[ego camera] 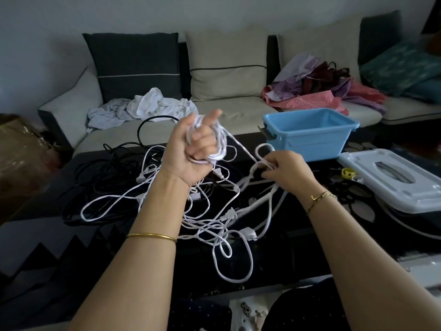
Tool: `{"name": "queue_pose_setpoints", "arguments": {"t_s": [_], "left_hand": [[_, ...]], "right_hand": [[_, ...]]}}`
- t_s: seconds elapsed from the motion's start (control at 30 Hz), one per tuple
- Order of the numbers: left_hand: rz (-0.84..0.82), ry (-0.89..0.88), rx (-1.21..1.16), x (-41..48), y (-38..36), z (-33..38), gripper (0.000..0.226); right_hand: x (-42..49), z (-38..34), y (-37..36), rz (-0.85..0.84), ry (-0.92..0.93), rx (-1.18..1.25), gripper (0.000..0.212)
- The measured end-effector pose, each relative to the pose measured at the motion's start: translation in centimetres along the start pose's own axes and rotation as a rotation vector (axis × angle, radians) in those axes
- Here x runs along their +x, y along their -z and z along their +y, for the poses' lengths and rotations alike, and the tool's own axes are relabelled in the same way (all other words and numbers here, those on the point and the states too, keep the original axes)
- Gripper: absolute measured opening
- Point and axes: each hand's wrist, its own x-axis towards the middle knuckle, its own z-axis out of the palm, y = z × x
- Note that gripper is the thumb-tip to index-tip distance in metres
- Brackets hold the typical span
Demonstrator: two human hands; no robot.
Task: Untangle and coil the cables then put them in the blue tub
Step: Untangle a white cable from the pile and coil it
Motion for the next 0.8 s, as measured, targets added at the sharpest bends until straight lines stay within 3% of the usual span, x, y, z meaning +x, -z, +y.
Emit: {"name": "queue_pose_setpoints", "arguments": {"t_s": [0.13,0.27,0.43,0.5,0.57,0.67,0.73,0.8], "left_hand": [[0.365,-0.445,0.009,-0.5,0.0,1.2,0.036],[0.521,-0.574,0.057,-0.6,-0.2,1.7,0.033],[0.504,-0.289,0.282,-0.3,-0.7,0.5,0.032],[0.458,-0.157,0.356,-0.1,-0.9,0.0,0.035],[0.402,-0.047,0.403,0.0,-1.0,-0.5,0.036],[0.29,0.099,0.411,0.0,-1.4,-0.9,0.039],[0.213,0.17,0.378,-0.1,-1.5,-1.0,0.042],[0.124,0.216,0.28,-0.1,-1.4,-0.9,0.044]], "right_hand": [[0.1,3.3,-0.2,0.023,-0.226,0.02,0.014],[-0.2,5.4,0.0,0.051,-0.385,0.032,0.015],[0.2,2.5,0.5,-0.179,-0.223,-0.056,0.032],[0.4,1.0,0.9,-0.17,-0.138,-0.019,0.056],[0.3,-0.5,0.9,-0.102,-0.033,0.146,0.066],[0.1,-3.0,0.1,-0.144,0.061,0.583,0.062],[-0.1,-4.3,-0.6,-0.152,0.162,0.632,0.059],[-0.2,-4.7,-1.6,-0.131,0.245,0.567,0.042]]}}
